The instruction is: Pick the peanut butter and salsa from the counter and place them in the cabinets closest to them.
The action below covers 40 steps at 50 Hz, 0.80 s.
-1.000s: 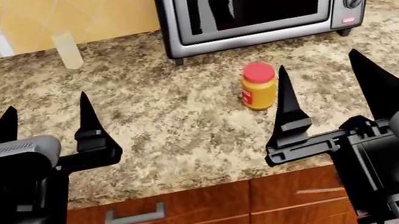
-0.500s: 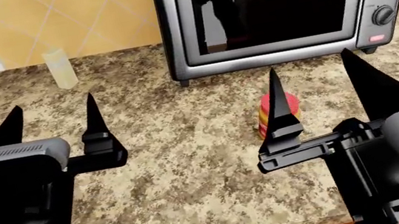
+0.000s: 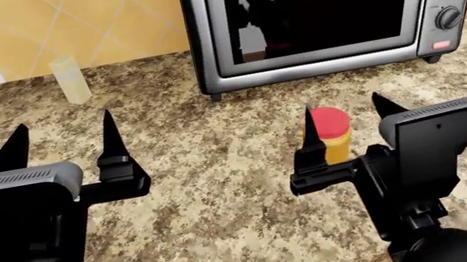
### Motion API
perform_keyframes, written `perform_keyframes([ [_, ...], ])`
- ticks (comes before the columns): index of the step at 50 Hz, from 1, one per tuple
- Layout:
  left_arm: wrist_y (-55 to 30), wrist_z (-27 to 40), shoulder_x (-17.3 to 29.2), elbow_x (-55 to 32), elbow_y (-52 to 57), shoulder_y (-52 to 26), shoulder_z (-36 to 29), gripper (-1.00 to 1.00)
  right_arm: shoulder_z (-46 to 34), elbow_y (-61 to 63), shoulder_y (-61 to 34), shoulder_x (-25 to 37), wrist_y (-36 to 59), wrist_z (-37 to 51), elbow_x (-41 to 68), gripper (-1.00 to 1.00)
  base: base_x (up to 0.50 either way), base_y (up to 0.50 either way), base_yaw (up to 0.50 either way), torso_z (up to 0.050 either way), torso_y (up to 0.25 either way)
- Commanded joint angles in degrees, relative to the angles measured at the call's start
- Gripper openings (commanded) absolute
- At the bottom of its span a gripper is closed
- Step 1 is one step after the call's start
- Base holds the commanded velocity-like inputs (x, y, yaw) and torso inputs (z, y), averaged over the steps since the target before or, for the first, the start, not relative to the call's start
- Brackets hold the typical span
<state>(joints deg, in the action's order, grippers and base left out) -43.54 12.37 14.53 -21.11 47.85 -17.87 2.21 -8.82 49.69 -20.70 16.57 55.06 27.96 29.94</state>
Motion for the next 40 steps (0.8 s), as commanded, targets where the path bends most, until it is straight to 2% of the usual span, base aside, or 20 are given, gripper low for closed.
perform_keyframes([
  [1, -0.10, 0.22, 0.25, -0.65, 0.04, 0.00, -0.04, 1.00, -0.75, -6.09, -0.30, -0.42, -0.67, 0.25, -0.10, 1.00, 0.00, 0.00, 0.00, 0.000, 0.000],
  [40, 0.72, 1.13, 1.23, -1.44, -0.25, 0.25, -0.93, 1.00, -2.21, -22.18, -0.34, -1.02, -8.31, -3.66, -1.48, 1.00, 0.00, 0.00, 0.00, 0.000, 0.000],
])
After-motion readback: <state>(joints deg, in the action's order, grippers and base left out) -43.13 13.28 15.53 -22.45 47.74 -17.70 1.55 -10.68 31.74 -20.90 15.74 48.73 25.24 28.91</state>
